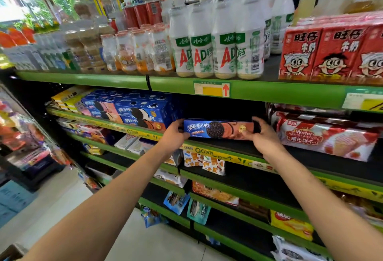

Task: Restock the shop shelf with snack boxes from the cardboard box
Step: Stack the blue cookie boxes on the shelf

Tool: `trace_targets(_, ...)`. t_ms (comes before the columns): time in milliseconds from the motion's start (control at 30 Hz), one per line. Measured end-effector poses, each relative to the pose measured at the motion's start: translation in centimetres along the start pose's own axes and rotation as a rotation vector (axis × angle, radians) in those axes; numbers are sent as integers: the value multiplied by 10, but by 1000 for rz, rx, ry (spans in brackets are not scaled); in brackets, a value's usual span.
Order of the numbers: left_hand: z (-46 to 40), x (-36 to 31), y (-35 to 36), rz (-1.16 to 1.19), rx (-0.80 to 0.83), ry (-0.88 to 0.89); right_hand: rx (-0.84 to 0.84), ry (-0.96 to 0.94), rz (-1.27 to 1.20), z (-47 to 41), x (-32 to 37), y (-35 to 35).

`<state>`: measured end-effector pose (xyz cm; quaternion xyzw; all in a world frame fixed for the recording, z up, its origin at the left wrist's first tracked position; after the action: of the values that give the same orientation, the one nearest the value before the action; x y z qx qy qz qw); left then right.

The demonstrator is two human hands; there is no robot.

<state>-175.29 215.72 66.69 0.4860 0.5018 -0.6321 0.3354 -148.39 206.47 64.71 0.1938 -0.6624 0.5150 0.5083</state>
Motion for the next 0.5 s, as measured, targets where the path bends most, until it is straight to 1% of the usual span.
trace_targets(100, 5, -7, 0, 49, 8, -13, -15, 3, -27, 0, -2, 0)
trace_targets(133, 8, -11, -2, 43, 2, 6, -13, 0, -31, 0, -2, 0)
trace_targets(200, 15, -22, -10, -47, -53, 97, -2, -5, -35, 0, -3, 0)
trace_targets(300, 15, -43, -34, -367, -186, 338, 12, -21, -52, -2, -6, 2)
trace_targets(367, 3, -57, -54, -626, -186, 441, 12, -39, -96, -5, -10, 3)
trace_targets(433, -16, -70, -72, -815, -165, 422, -5, -46, -120, -7, -12, 3)
trace_targets(500, -37, -76, -85, -934, -140, 338, -6, -51, -123, -7, -13, 3)
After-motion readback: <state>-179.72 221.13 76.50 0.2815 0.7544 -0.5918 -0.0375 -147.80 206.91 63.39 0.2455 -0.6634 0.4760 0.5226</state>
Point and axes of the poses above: each hand's wrist, its own z-axis away from the middle knuckle, its own y-axis out of the palm, x = y × z, the point moved 2 cm from there along -z, towards the middle knuckle, and after that the axes turned 10 degrees about z, right-handed, at the moved point
